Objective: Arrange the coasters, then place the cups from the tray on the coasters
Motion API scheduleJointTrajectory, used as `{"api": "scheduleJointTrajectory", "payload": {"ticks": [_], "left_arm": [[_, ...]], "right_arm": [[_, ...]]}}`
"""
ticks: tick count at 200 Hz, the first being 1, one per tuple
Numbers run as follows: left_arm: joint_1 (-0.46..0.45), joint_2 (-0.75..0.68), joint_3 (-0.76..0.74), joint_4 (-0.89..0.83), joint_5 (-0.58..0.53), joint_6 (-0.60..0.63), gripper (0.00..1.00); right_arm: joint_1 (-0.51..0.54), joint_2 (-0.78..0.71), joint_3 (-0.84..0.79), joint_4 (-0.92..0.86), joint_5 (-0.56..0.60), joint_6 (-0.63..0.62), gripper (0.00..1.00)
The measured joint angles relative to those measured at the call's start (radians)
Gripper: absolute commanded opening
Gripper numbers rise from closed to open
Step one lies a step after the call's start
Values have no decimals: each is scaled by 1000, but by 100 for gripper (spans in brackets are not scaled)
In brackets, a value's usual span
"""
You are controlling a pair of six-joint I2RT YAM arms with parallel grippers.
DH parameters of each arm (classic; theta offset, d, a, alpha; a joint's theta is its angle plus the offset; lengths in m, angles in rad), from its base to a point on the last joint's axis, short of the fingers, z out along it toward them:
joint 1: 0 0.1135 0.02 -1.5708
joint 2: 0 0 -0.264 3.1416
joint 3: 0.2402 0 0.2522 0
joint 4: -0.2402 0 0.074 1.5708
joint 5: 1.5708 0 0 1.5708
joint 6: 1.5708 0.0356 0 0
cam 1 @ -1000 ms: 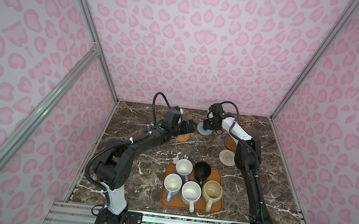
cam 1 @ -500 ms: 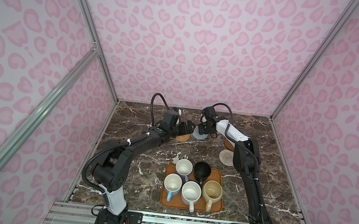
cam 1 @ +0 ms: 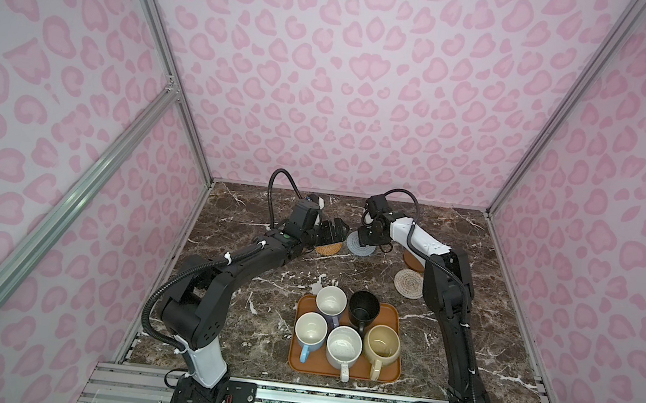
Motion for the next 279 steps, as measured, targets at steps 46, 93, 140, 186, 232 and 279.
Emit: {"api": "scheduleJointTrajectory", "payload": {"ticks": [46,93,140,186,232,279], "left_arm": [[0,0,-2,0,0,0,97],[0,0,-2,0,0,0,97],[0,-21,-18,-2,4,0,97],[-16,-114,-56,2,9,0,97],[-78,-159,-48,-14,31,5,97],[-190,-159,12,-79,30,39,97]], "right_arm": [[4,22,51,-50,-1,2,60],[4,31,85,-85,3,2,63],[4,22,145,-125,21,-5,75],[4,-165,-19,-95,22,2,98],[6,-471,-358,-1,8,35,99],[-24,-760,-754,112,10,108,99]]}}
